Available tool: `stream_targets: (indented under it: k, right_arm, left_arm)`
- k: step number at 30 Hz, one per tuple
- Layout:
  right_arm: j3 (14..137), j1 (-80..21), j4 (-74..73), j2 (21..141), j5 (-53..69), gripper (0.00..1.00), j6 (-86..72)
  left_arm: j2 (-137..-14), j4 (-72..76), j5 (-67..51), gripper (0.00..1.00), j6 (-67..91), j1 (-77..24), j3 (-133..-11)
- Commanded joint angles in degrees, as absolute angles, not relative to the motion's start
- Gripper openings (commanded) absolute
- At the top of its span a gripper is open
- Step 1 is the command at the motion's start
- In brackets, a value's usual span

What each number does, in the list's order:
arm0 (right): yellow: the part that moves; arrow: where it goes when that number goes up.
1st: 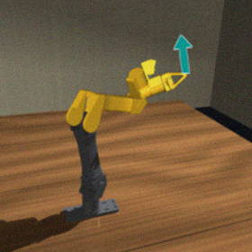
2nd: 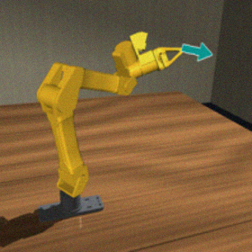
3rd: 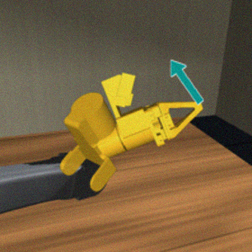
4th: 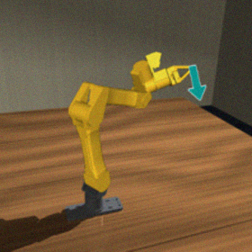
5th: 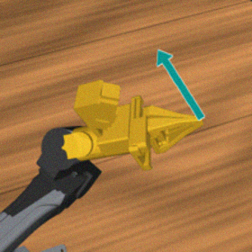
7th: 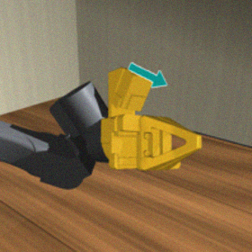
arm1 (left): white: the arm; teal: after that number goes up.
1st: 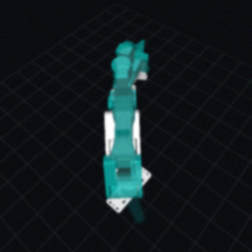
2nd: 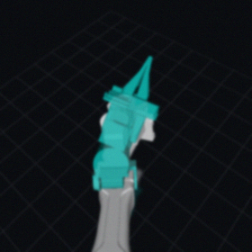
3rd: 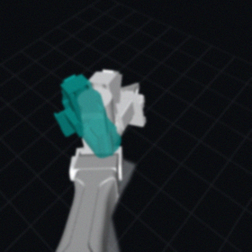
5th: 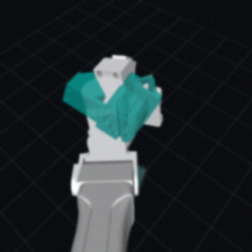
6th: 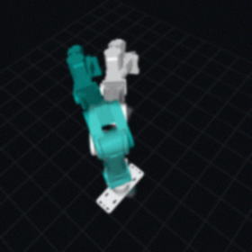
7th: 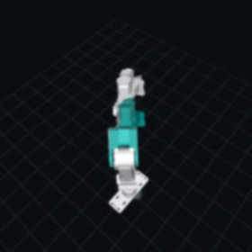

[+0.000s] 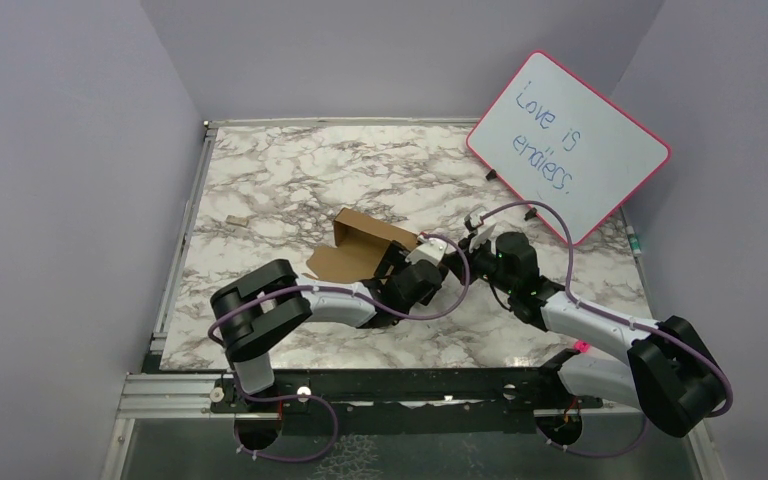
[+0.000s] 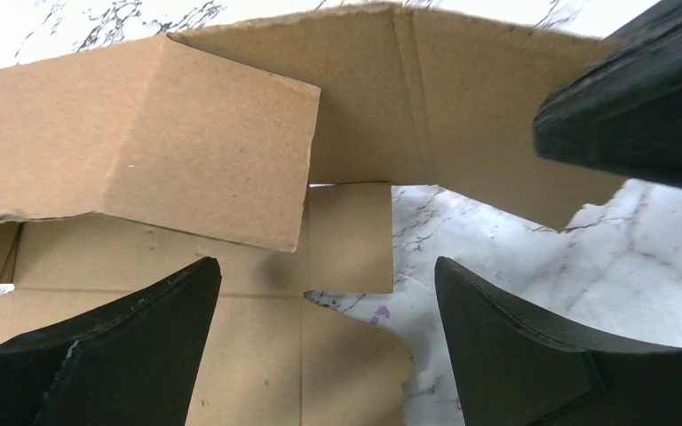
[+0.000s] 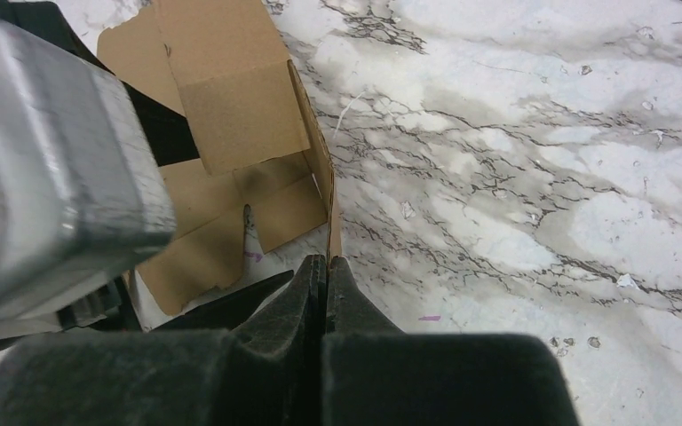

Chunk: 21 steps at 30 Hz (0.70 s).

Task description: Fold the paper box

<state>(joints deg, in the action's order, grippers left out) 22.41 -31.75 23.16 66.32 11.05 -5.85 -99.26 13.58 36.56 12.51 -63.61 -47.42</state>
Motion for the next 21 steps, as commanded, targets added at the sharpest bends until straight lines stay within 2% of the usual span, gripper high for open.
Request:
stream_targets:
  k: [1,6,13,21]
  right_arm:
    - [22.3,-31.5,24.4,66.0,13.4,0.01,-4.7]
    - [22.2,-31.5,24.9,66.3,14.2,0.01,-4.6]
    - [21.9,-31.5,25.4,66.1,14.4,0.01,-4.5]
    - [22.0,-31.5,25.6,66.6,15.9,0.01,-3.9]
  left_arm:
    - [-101.9,13.9,40.6,0.90,10.2,-64.0,-49.1]
    - [-103.7,12.9,43.3,0.84,8.9,-64.0,-50.5]
    - [-99.3,13.3,44.1,0.65,8.8,-63.9,-48.4]
    - [-94.2,14.3,40.5,0.61,10.7,-61.5,-45.0]
